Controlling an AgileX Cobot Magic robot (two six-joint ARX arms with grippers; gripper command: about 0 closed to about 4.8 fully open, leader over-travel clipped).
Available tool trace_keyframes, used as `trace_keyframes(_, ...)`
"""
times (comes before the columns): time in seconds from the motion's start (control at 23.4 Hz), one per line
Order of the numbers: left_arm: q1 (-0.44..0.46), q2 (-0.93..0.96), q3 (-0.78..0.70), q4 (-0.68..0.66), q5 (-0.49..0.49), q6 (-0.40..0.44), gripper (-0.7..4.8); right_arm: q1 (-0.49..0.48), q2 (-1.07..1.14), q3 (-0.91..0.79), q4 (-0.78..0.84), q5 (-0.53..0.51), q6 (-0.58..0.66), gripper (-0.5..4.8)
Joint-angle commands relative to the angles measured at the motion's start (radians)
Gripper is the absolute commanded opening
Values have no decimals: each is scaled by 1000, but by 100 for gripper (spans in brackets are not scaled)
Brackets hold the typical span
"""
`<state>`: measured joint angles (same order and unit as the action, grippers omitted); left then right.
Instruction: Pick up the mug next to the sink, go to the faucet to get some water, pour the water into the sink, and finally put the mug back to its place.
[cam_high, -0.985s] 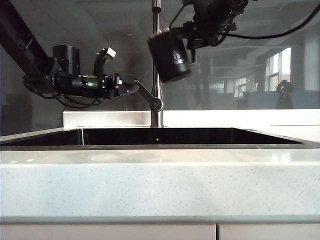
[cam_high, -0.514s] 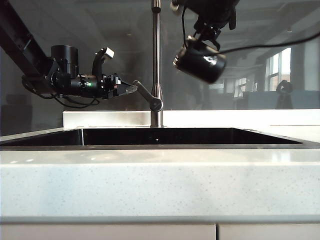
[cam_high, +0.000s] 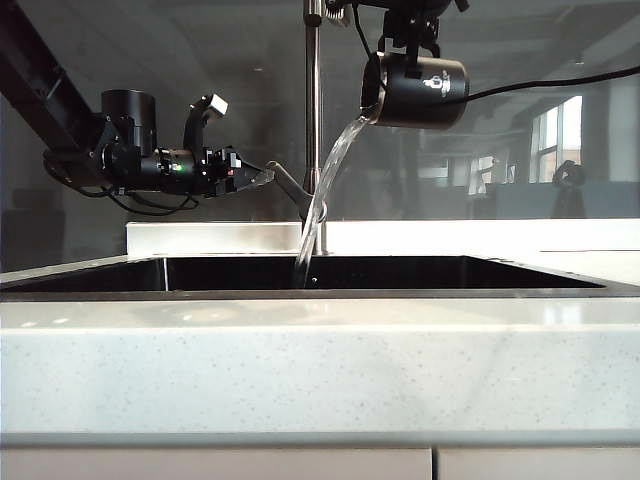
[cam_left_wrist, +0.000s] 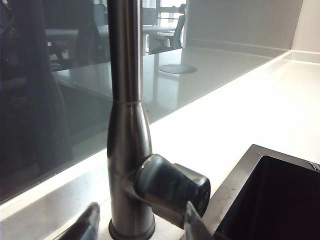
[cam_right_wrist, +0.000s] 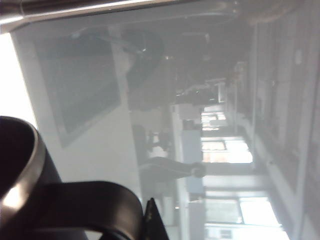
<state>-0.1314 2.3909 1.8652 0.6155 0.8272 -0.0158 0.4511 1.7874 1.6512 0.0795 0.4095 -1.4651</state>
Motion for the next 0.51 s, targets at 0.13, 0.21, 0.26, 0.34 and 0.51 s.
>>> trace_keyframes(0.13, 0, -7, 3, 10, 4, 0, 210, 0, -42, 10, 21, 8, -118, -2)
trace_keyframes(0.21, 0, -7, 3, 9, 4, 0, 210, 1, -50, 10, 19, 10, -167, -2)
trace_keyframes(0.26, 0, -7, 3, 9, 4, 0, 210, 1, -53, 10, 18, 11, -183, -2)
trace_keyframes(0.34, 0, -7, 3, 9, 4, 0, 210, 1, -56, 10, 17, 11, -214, -2)
trace_keyframes(0.51, 0, -7, 3, 6, 4, 0, 210, 1, -59, 10, 13, 11, -265, -2)
